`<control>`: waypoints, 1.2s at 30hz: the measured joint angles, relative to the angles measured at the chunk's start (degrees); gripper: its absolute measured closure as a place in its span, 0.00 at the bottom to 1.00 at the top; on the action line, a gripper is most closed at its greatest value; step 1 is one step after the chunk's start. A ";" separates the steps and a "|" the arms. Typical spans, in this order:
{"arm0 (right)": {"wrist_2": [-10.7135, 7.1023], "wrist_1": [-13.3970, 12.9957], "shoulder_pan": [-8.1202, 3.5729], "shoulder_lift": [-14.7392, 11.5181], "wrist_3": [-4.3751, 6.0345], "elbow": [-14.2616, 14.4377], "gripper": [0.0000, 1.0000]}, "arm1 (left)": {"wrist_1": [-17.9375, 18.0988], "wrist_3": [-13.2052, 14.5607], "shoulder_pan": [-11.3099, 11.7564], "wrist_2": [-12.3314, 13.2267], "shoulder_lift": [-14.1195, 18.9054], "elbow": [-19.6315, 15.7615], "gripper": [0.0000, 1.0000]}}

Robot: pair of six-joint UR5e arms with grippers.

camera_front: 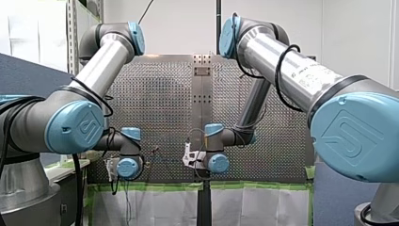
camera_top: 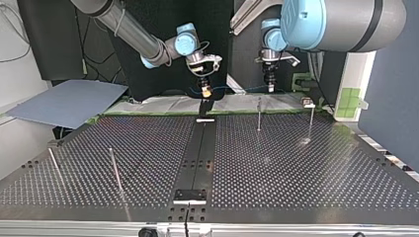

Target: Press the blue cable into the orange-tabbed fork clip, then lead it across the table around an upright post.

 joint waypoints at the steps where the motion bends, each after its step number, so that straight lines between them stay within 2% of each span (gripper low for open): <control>1: -0.22 0.07 -0.16 0.04 -0.06 -0.24 1.00 | -0.07 0.03 0.07 0.08 -0.01 0.18 1.00; 8: -1.55 0.10 -0.79 0.37 -0.28 -1.23 1.00 | -1.85 0.33 0.40 0.69 -0.03 2.79 1.00; 22: -2.20 1.10 -1.09 2.56 -0.52 -3.08 1.00 | -7.00 1.83 1.56 0.79 -0.04 7.26 1.00; 36: -2.36 1.69 -0.97 2.78 -0.60 -5.17 1.00 | -7.86 1.37 2.40 1.42 -0.03 8.83 1.00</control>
